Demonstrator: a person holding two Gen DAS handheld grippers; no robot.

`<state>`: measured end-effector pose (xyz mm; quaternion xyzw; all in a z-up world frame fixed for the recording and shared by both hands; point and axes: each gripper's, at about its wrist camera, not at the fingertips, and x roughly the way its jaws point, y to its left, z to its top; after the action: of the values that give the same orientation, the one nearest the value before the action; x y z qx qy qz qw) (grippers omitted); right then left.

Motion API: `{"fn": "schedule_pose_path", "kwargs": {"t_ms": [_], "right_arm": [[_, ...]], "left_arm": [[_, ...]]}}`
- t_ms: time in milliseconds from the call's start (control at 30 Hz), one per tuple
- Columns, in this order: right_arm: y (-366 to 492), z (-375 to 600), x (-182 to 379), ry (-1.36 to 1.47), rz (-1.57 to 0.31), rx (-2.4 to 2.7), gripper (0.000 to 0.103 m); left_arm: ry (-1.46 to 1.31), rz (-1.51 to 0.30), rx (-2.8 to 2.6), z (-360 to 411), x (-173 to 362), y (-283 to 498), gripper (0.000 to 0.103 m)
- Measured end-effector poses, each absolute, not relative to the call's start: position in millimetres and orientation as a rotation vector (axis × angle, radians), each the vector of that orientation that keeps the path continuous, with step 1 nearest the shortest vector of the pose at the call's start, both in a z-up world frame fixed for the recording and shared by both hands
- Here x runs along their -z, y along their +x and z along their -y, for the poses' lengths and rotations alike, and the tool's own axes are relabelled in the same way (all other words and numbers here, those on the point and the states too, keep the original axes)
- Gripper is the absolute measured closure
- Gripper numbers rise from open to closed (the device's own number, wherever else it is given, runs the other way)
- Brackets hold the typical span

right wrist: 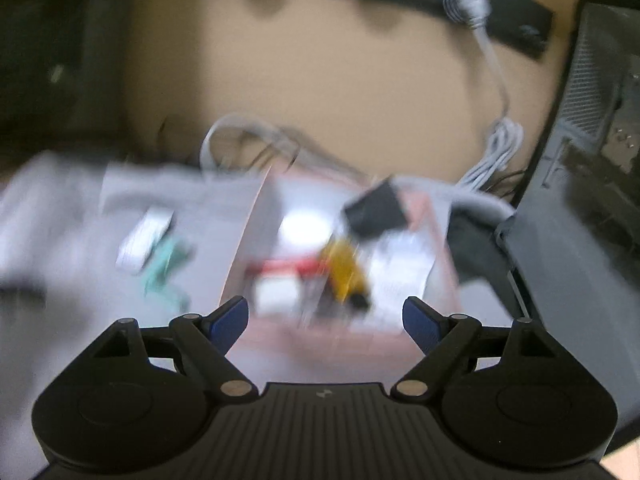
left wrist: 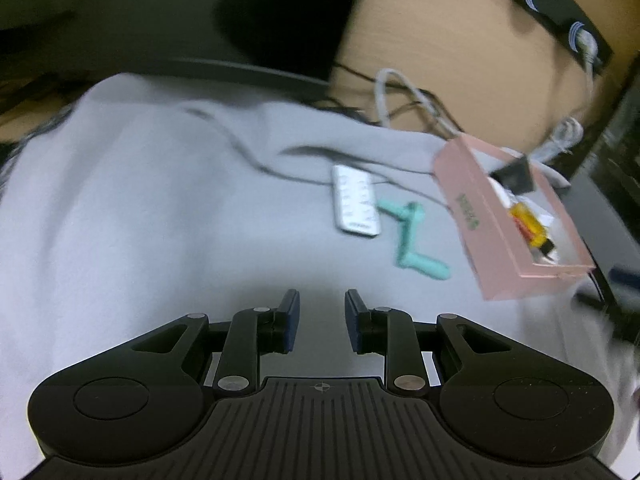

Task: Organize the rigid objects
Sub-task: 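Lower the yellow bottle into the pink box and open the right gripper, then grasp the teal crank handle with the left gripper while the right grasps the white remote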

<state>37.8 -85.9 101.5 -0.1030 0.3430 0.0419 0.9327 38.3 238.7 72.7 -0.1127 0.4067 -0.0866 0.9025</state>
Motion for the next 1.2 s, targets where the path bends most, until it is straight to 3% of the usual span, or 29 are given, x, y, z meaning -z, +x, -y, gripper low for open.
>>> {"fn": "schedule_pose_path", "kwargs": {"t_ms": [400, 667, 767, 867, 1200], "right_arm": [[-37, 57, -66, -0.254, -0.78, -0.127, 0.018], [-59, 69, -60, -0.272, -0.808, -0.049, 0.018], [-59, 78, -60, -0.247, -0.824, -0.016, 0.018], [-58, 82, -61, -0.233, -0.824, -0.004, 0.018], [-13, 57, -74, -0.182, -0.804, -0.085, 0.018]], "left_arm": [[-0.128, -0.767, 0.252, -165, -72, 100, 0.076], [-0.043, -0.864, 0.247, -141, -39, 126, 0.076], [-0.019, -0.835, 0.263, -139, -35, 124, 0.076], [0.007, -0.823, 0.276, -142, -36, 119, 0.088], [-0.021, -0.807, 0.307, -198, -47, 50, 0.09]]}}
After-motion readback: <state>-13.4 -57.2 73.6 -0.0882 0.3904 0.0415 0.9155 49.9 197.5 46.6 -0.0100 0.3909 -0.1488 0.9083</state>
